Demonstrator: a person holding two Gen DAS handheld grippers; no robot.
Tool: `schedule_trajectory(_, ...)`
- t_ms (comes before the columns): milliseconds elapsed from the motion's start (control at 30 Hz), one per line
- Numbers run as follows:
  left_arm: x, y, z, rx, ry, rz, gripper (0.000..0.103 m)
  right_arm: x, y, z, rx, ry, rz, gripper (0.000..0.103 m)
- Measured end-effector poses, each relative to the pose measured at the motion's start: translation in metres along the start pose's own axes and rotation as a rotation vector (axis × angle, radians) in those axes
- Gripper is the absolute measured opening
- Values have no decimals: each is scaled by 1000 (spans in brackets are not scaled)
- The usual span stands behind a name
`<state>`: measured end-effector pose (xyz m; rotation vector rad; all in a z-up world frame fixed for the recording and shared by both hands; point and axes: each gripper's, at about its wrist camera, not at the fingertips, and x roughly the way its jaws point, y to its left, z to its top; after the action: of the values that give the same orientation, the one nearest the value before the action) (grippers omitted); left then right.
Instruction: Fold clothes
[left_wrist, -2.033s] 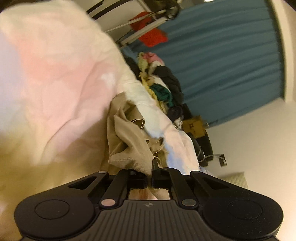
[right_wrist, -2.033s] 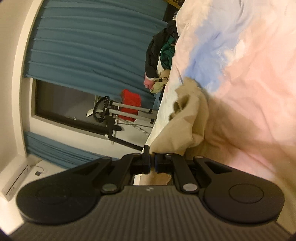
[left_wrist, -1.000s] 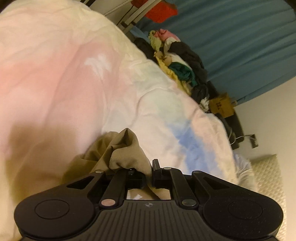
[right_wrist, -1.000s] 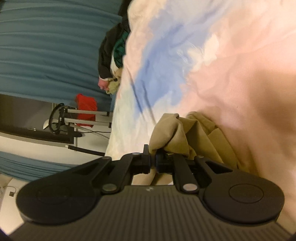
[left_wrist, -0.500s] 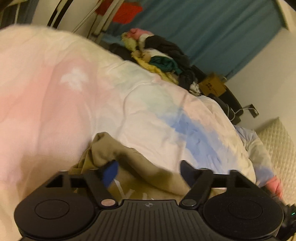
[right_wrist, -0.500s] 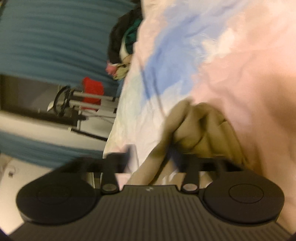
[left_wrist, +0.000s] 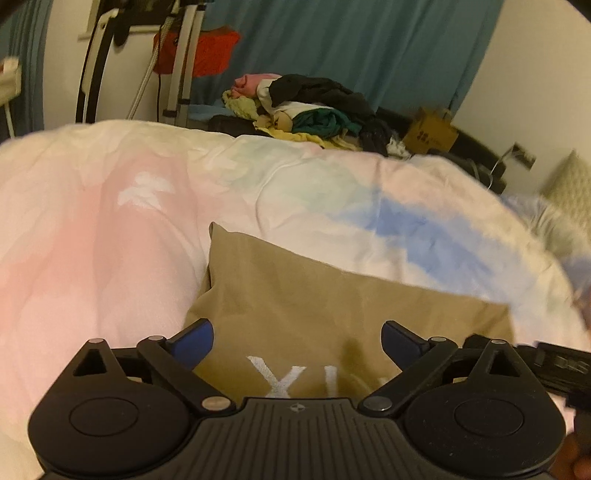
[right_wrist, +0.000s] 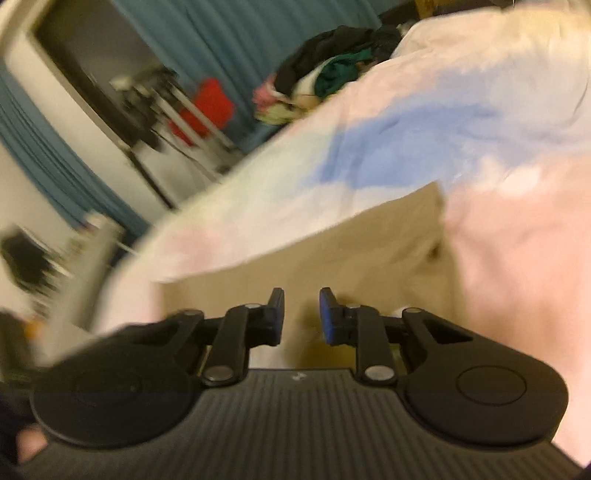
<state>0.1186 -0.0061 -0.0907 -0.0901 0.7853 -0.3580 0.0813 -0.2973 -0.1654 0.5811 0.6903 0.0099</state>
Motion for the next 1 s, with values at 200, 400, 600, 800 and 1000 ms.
schedule_trajectory(200,7,-6,-11,73,-5,39,102,33,-15,-4,-12,22,-68,17)
schedule_trajectory(400,-11,-11,-15,76,-14,32,102,-2,-2,-17,-39,2,-38,21)
schedule_trajectory(600,-43,-17,-29,95,-22,21,102,-41,15,-38,-80,-28,-33,22)
schedule_trajectory(800,-46,-8,-44,38,4,6,102,-28,-4,-49,36,53,-38,21)
schedule_trajectory(1000,-58,-19,-49,95,2,30,102,-52,-9,-49,133,34,31,23)
